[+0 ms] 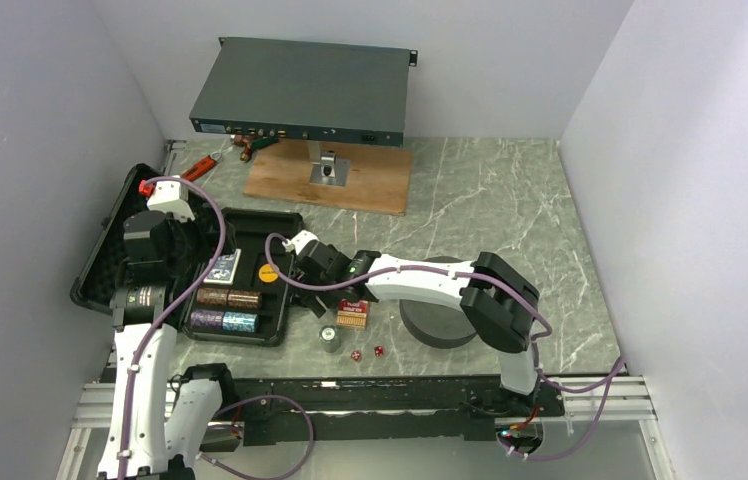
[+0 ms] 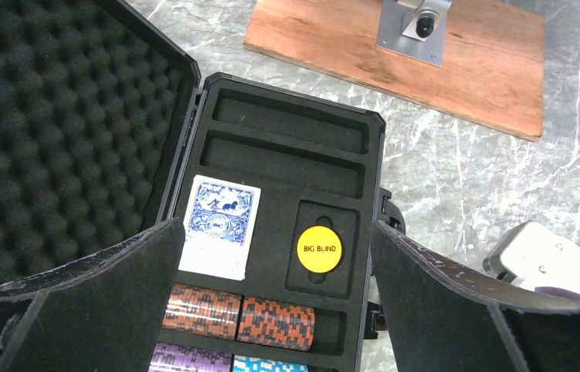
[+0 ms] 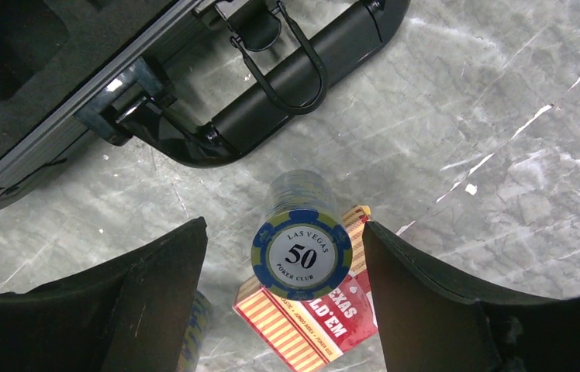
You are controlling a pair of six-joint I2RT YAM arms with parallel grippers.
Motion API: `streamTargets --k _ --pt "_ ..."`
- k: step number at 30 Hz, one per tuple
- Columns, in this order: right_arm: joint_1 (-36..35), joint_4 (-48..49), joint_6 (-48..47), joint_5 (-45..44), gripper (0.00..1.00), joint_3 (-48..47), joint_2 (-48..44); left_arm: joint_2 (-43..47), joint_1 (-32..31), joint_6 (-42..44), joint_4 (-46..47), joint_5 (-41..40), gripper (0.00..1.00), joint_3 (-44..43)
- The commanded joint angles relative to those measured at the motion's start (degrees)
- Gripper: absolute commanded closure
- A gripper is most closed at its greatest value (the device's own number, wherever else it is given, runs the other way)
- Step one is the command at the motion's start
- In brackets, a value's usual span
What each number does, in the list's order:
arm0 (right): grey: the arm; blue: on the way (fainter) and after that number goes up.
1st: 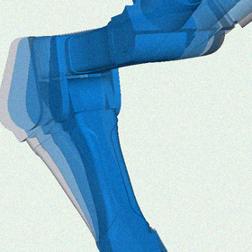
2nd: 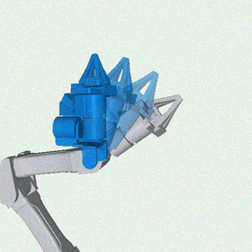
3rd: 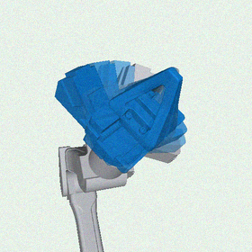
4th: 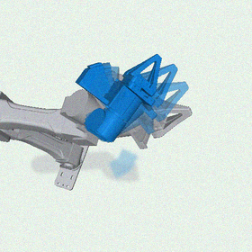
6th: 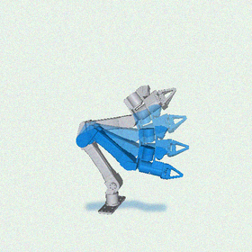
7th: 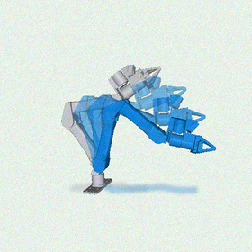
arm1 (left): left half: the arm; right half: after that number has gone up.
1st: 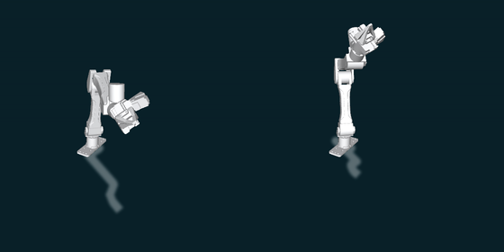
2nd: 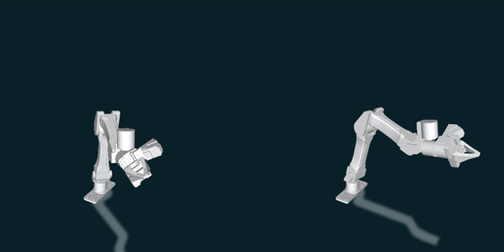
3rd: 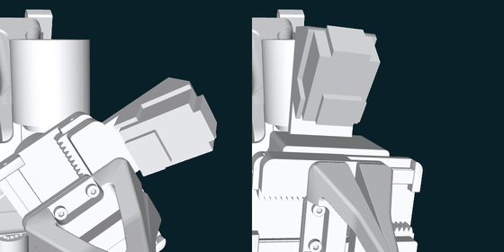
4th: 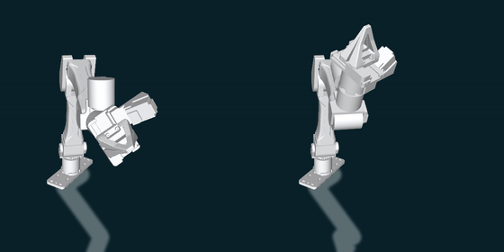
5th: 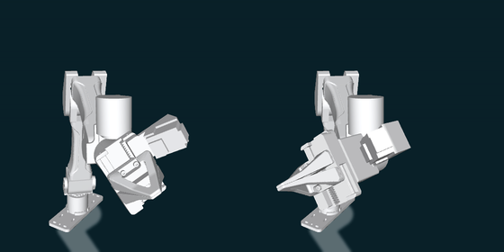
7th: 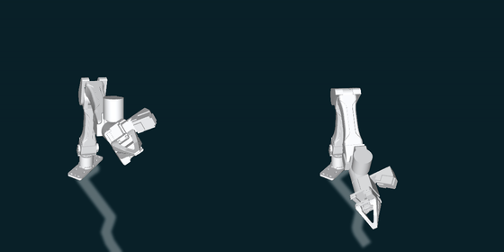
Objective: Pack up texas hold em set
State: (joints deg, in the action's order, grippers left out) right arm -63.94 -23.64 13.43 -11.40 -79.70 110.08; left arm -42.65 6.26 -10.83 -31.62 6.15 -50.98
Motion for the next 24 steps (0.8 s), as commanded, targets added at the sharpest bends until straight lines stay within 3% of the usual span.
streamTargets --k 1,7,18,24 --pt "0.3 0.1 -0.4 -1.4 0.25 -2.7 0.8 0.0 -0.2 -0.3 0.4 -0.5 0.05 -1.2" --pt "0.4 -0.4 -0.4 -2.0 0.34 -3.4 1.5 0.0 -0.2 -0.3 0.4 -0.5 0.05 -1.1" --pt "0.5 -2.5 -1.5 -5.4 0.97 -4.6 0.6 0.0 -0.2 -0.2 0.2 -1.4 0.06 -1.3" --pt "0.6 -2.7 -1.7 -6.5 1.00 -5.8 -2.5 -0.1 -0.2 -0.1 0.3 -1.0 0.07 -1.2"
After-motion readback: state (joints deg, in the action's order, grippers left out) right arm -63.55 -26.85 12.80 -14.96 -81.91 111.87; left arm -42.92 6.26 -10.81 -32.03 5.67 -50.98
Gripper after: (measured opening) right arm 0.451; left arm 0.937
